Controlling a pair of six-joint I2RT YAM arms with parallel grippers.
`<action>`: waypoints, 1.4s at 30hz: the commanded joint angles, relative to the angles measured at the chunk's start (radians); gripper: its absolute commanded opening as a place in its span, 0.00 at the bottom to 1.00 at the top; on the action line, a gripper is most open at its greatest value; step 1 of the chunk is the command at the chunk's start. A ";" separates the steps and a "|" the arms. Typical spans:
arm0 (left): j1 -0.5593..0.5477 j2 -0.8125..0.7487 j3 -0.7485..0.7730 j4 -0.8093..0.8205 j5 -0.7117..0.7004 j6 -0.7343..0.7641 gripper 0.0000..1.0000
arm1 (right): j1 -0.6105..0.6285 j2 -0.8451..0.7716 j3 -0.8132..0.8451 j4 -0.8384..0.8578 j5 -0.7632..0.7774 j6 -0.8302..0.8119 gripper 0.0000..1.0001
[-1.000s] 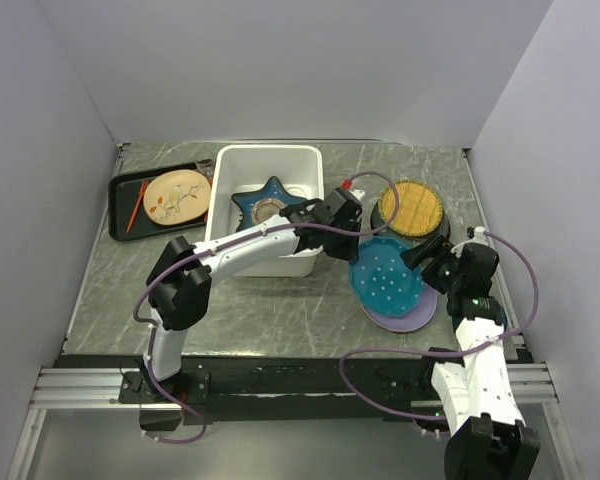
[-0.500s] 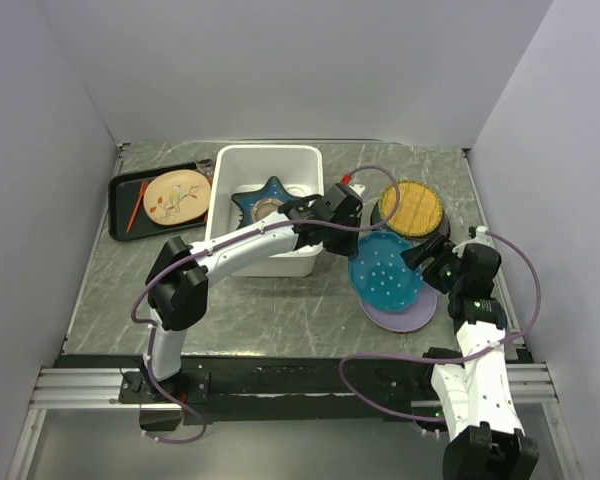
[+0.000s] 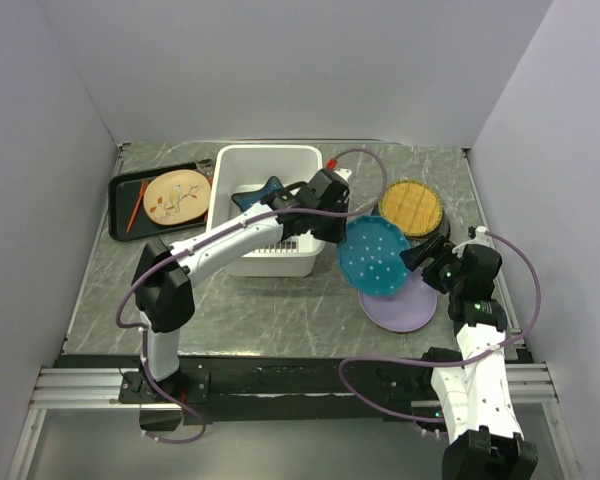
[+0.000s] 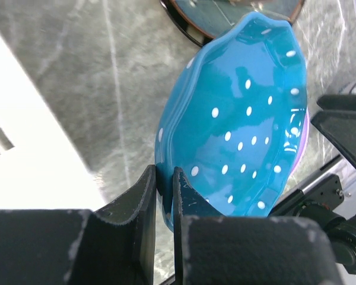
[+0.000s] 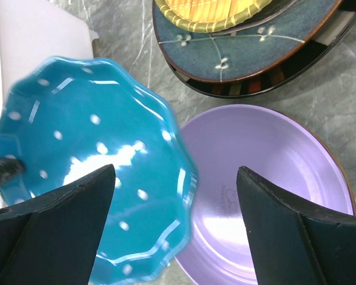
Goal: Place the plates into the plastic bin on the countertop
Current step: Pick up the plate from the corner of the board, then place the plate in the plastic bin.
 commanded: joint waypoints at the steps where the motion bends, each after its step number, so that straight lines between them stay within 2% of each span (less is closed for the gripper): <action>1: 0.045 -0.136 0.064 0.088 0.010 -0.004 0.01 | 0.006 -0.021 0.044 0.011 -0.026 0.005 0.90; 35: 0.251 -0.326 -0.028 0.088 0.010 0.018 0.01 | 0.004 0.003 0.004 0.065 -0.081 0.003 0.91; 42: 0.307 -0.358 -0.074 0.120 0.053 0.003 0.01 | 0.004 0.013 -0.001 0.077 -0.092 0.005 0.91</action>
